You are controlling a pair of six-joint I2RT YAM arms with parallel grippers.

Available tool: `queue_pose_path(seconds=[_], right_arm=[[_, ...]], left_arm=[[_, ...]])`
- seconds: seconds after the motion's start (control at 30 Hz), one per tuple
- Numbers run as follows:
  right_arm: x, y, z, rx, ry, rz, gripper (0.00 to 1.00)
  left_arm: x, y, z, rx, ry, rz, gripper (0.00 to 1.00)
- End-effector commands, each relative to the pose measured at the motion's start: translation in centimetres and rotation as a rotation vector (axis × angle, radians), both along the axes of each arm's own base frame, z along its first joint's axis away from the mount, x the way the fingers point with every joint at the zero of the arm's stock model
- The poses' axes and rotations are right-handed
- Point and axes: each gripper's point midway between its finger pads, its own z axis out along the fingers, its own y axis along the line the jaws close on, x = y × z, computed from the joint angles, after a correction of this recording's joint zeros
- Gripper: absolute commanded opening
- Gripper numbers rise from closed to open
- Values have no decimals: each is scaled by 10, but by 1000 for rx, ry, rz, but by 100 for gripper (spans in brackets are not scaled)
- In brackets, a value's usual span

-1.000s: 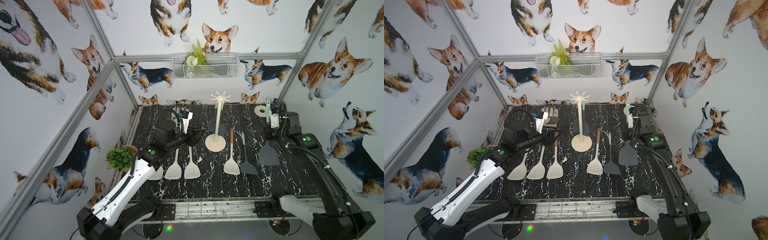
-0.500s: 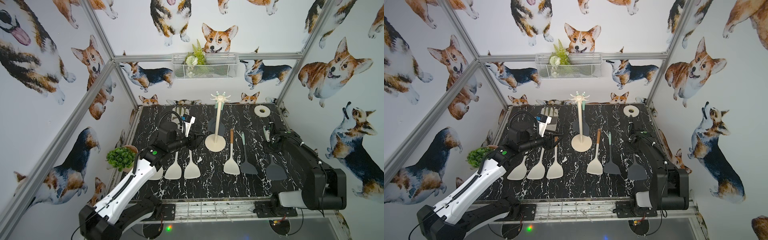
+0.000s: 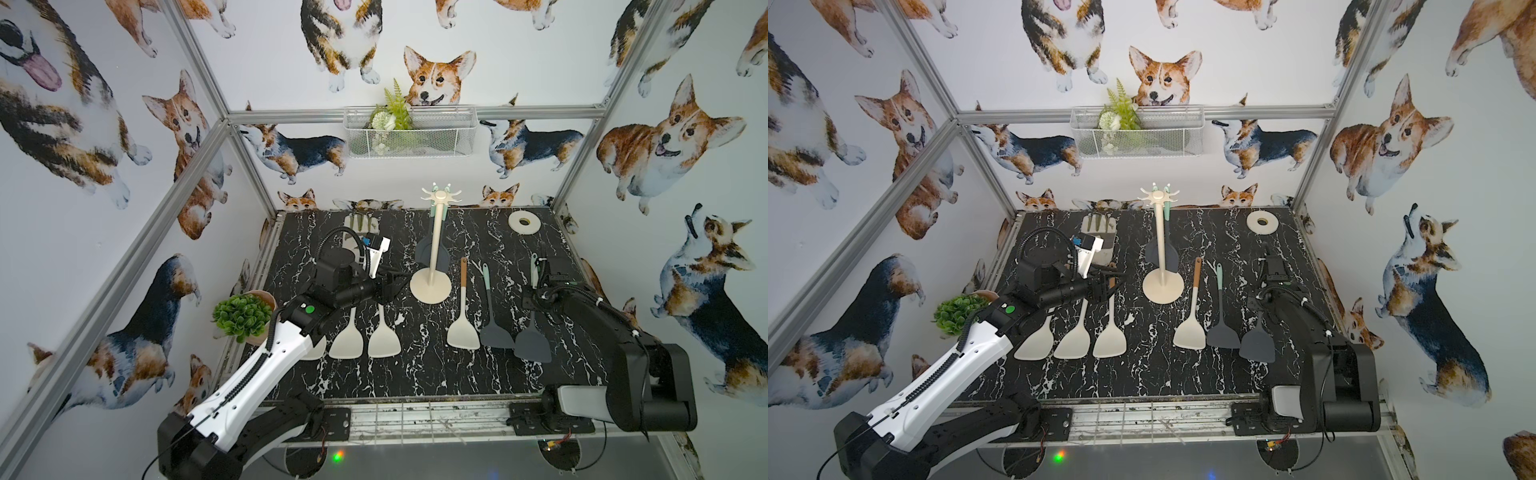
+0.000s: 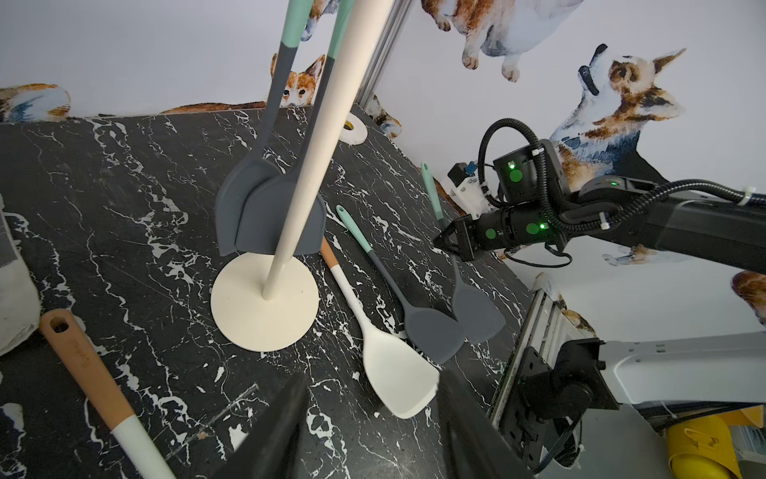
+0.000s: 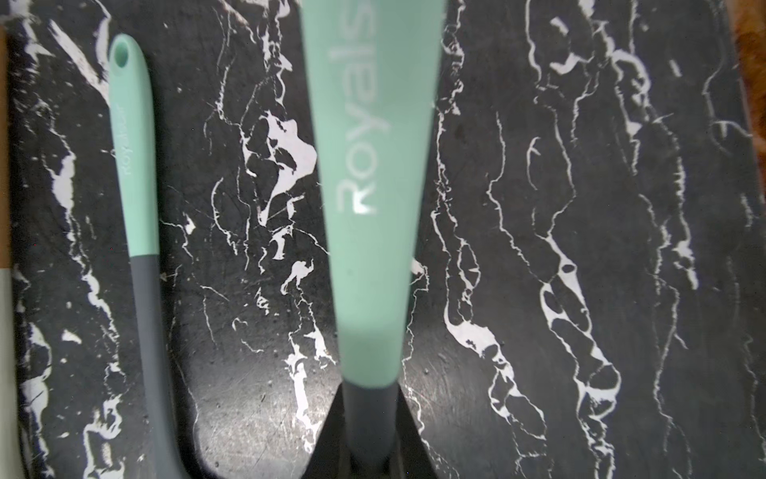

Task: Take the spatula off the kitchen utensil rack
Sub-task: Place the spatula at the center of the board.

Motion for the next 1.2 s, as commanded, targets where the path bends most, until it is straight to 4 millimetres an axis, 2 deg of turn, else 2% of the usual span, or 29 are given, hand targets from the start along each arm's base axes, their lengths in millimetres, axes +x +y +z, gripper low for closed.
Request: queue_pose_path(seconds=[0.0,0.33,0.63,0.93,1.03,1.17], right_arm=[[10,4,-5,25,-18,-2,0],[30,13,-7,49,-32,52,0],[46,25,-25,93,53,122,9],[44,31,-40,111,127,152,36],[42,31,-40,110,134,157,41],[43,30,-34,105,125,152,42]], left_arm=[[0,-2,9,-32,-23,-6,53],[3,-3,8,-26,-17,-6,53],[3,-2,8,-9,-21,0,54],[6,-2,4,7,-17,1,54],[7,-3,2,9,-13,-2,54],[7,-4,2,9,-11,-2,54]])
